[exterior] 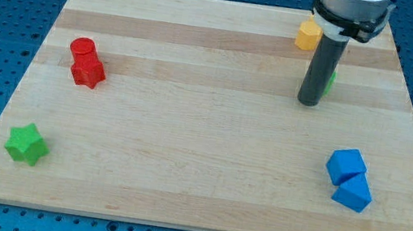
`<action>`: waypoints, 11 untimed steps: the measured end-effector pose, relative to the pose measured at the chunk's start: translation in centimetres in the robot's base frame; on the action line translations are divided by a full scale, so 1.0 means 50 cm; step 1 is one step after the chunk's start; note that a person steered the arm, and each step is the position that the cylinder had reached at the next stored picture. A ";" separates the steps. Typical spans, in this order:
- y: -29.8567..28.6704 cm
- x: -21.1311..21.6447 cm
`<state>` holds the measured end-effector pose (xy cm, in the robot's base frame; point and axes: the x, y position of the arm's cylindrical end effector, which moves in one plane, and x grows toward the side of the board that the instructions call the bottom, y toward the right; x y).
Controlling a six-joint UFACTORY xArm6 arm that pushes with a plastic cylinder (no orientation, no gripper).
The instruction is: Slide the green circle to center
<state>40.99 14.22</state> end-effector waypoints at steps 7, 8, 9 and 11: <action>-0.002 -0.087; 0.020 -0.009; -0.136 0.052; -0.224 0.040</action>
